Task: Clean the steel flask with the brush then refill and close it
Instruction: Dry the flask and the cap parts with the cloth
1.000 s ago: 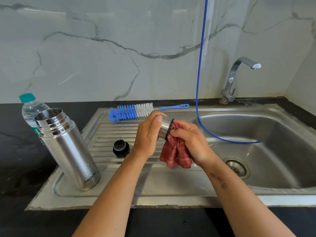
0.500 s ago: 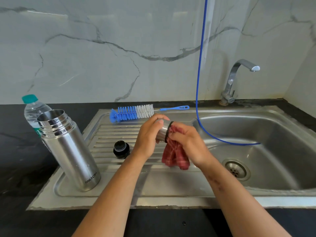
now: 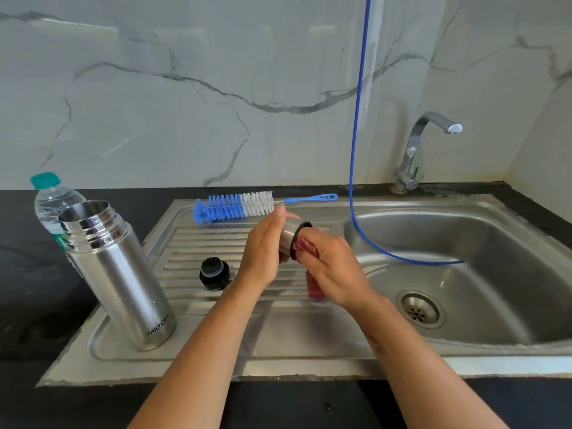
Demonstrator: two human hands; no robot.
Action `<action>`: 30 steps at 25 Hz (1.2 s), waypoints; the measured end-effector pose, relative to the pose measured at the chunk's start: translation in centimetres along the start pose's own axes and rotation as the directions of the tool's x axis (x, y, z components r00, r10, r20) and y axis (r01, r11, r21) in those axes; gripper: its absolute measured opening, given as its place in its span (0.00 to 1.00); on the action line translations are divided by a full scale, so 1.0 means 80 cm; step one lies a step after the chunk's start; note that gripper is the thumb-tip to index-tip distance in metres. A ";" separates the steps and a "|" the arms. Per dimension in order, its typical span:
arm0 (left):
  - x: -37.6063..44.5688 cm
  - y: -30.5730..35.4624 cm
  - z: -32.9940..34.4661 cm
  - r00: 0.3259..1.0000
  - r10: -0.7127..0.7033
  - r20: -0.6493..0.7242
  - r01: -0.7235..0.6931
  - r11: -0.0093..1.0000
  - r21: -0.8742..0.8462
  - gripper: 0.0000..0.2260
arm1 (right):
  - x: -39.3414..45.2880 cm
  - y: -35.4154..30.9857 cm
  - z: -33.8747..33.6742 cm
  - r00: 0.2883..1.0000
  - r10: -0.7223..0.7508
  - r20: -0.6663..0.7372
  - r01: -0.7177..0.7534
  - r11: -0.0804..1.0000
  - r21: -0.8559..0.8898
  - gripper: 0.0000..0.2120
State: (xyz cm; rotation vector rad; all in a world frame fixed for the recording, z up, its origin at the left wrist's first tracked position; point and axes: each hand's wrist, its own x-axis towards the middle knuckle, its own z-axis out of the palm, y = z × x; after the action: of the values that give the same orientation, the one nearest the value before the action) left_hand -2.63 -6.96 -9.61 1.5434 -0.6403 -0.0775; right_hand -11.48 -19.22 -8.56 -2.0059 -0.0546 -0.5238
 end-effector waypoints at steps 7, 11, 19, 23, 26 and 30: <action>-0.002 0.004 -0.005 0.874 0.484 0.037 -0.482 0.858 0.177 0.14 | 0.012 0.000 -0.012 0.890 0.339 0.306 -0.423 0.361 0.831 0.16; -0.001 0.001 0.000 0.999 -0.023 0.049 0.018 0.995 0.096 0.25 | 0.000 -0.010 -0.009 0.997 0.074 -0.008 -0.073 0.996 0.060 0.12; 0.000 -0.001 -0.003 0.885 0.461 0.066 -0.463 0.859 0.218 0.15 | 0.007 -0.012 -0.017 0.897 0.390 0.208 -0.393 0.487 0.780 0.03; 0.000 0.002 0.002 0.997 -0.064 0.044 0.059 0.994 0.093 0.24 | 0.000 -0.010 -0.005 0.996 0.085 0.015 -0.086 0.994 0.069 0.14; -0.002 -0.001 0.000 0.984 0.175 -0.008 -0.167 0.951 0.259 0.22 | 0.004 -0.008 -0.002 0.987 0.162 0.005 -0.153 0.922 0.354 0.15; -0.007 0.010 -0.003 0.951 0.289 0.109 -0.308 0.911 0.275 0.21 | 0.016 0.007 -0.021 0.868 0.447 0.218 -0.445 0.501 0.742 0.08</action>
State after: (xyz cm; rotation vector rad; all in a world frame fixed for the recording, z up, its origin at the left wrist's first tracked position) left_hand -3.28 -6.43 -9.04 1.7089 -0.9689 0.2075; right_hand -10.80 -21.16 -7.86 -1.0713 0.2147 -0.1024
